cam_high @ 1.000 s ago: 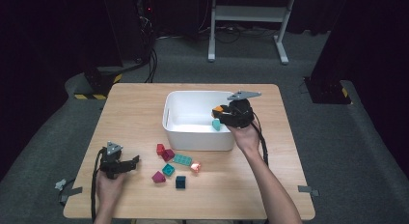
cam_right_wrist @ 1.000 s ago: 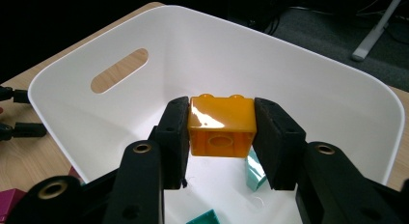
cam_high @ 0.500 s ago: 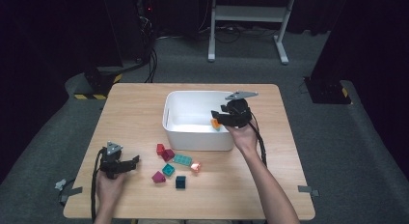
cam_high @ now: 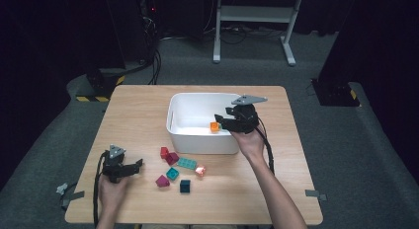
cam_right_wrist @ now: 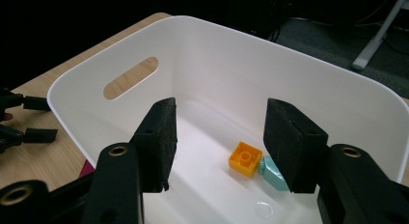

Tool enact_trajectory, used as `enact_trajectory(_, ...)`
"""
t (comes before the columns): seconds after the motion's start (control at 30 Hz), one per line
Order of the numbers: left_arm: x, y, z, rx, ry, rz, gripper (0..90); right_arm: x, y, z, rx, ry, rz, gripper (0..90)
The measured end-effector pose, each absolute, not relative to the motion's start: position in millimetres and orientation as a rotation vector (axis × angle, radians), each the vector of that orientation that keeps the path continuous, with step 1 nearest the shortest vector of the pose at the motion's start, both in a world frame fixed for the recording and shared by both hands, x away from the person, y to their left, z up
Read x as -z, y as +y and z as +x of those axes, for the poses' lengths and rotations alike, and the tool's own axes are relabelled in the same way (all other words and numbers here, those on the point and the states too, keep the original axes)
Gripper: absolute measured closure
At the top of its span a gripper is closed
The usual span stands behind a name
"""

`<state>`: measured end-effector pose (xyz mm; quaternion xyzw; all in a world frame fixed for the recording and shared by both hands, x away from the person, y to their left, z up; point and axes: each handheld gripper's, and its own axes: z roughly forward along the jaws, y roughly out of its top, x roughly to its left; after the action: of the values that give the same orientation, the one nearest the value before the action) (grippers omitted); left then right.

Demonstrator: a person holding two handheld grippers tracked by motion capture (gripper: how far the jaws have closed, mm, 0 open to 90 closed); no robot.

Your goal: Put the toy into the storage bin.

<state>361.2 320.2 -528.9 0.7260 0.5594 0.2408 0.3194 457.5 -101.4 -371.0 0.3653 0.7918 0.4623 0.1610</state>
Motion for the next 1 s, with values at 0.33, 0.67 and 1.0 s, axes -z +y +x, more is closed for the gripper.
enact_trajectory(0.33, 528.9, 320.2, 361.2, -0.633, 1.470, 1.910, 16.4, 371.2, -108.7, 446.1, -1.359, 2.240, 1.028, 46.2)
enact_trajectory(0.67, 528.9, 320.1, 361.3, -0.634, 1.470, 1.910, 16.4, 375.5, -117.7, 431.8, -1.393, 2.210, 1.028, 46.0)
enact_trajectory(1.0, 528.9, 320.1, 361.3, -0.634, 1.470, 1.910, 16.4, 377.3, -126.2, 421.7, -1.417, 2.183, 1.024, 46.4)
